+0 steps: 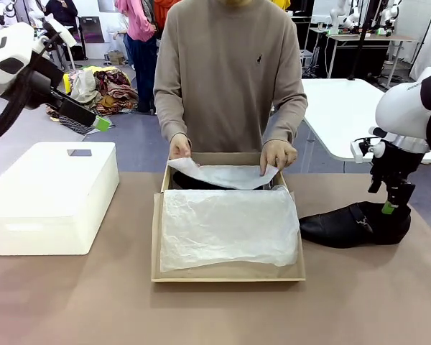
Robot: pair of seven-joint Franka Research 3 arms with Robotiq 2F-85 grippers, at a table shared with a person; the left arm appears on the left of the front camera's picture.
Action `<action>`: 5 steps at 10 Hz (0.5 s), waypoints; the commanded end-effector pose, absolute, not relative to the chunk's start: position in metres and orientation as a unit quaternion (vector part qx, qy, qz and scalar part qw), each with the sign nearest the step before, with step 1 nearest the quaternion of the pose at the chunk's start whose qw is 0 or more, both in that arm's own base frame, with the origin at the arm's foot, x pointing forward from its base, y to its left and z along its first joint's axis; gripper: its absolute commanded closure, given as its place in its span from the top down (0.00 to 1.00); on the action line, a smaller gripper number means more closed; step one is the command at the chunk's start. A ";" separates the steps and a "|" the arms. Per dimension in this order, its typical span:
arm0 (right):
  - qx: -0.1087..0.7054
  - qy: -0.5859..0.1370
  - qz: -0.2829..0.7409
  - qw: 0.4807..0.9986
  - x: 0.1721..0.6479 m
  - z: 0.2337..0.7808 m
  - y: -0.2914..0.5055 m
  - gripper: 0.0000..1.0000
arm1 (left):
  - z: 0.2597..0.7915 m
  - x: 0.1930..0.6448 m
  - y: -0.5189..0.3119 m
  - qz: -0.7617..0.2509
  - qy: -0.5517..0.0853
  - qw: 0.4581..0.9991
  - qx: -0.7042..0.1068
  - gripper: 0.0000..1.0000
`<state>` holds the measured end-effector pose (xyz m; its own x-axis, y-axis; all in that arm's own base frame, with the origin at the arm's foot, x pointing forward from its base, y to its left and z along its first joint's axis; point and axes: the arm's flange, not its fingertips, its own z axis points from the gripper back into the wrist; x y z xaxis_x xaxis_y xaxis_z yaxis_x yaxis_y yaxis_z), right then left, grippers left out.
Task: Pack the shoes into the box.
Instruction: Place the other shoe of the Shoes into the Shoes Box.
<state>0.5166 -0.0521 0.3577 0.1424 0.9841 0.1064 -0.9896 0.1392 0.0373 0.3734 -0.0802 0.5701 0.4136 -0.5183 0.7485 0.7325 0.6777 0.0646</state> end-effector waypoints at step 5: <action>0.060 -0.063 0.673 0.734 0.519 0.331 -0.064 1.00 | 0.568 0.373 -0.080 -0.379 -0.391 0.826 -0.145 1.00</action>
<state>0.5195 -0.0570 0.3394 0.1352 0.9828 0.1260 -0.9904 0.1303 0.0466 0.3734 -0.0802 0.5701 0.4136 -0.5183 0.7485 0.7325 0.6777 0.0646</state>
